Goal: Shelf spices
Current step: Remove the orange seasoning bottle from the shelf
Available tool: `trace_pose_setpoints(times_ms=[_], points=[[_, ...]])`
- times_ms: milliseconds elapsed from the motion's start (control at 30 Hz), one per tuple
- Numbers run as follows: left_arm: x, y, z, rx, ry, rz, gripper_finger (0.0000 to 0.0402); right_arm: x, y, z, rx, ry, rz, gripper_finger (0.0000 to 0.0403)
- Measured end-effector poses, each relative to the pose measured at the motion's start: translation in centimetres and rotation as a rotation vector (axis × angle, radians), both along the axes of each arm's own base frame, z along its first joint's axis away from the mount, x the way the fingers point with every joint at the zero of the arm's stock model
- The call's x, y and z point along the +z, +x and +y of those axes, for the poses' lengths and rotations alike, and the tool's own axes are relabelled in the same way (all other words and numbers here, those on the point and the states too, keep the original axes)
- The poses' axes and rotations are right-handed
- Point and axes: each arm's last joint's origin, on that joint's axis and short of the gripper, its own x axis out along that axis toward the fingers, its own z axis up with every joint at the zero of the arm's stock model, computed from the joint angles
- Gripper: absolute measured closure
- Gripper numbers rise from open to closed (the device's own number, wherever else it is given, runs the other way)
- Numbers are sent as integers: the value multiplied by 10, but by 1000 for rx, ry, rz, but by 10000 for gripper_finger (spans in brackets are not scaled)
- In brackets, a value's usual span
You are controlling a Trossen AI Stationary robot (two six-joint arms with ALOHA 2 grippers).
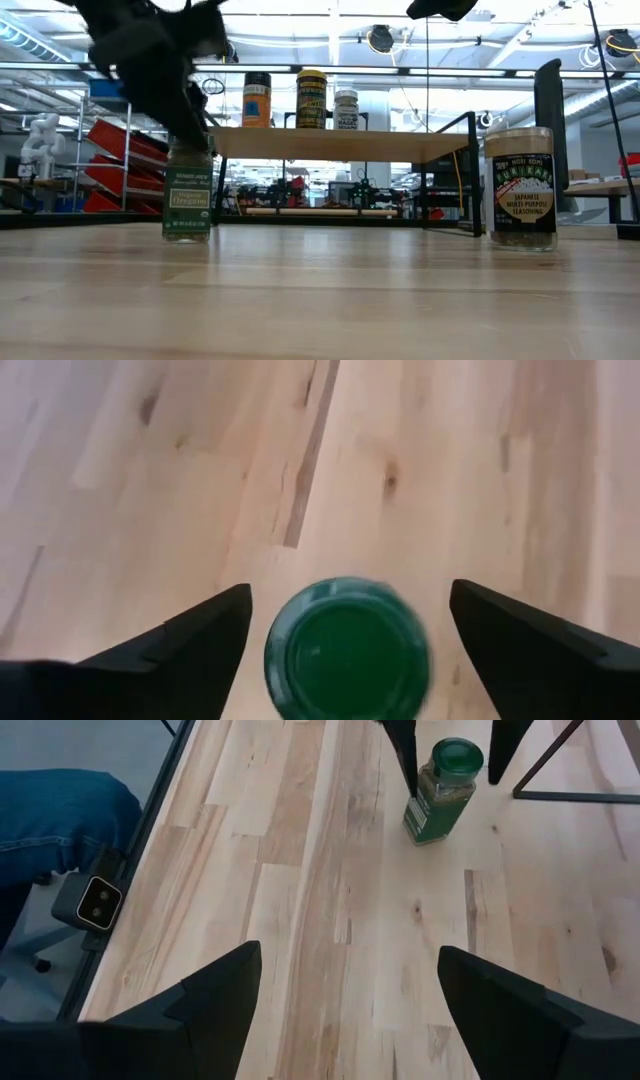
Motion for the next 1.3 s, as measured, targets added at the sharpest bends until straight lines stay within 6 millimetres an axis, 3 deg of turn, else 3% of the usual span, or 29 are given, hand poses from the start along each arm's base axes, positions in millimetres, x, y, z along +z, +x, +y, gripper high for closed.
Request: trace_pose_setpoints(times_ms=[367, 667, 767, 1000, 1300], points=[[52, -20, 7, 17, 25, -148, 49, 0, 0, 0, 0, 0, 0, 111], [103, -41, 32, 276, 416, -355, 49, 0, 0, 0, 1, -1, 0, 111], [116, -45, 45, 305, 463, -376, 49, 0, 0, 0, 4, -3, -1, 111], [132, -51, 85, 207, 445, -416, 49, 0, 0, 0, 16, -15, -5, 111], [130, -56, 136, 160, 347, -413, 49, 1, 1, 0, 26, -24, -12, 111]])
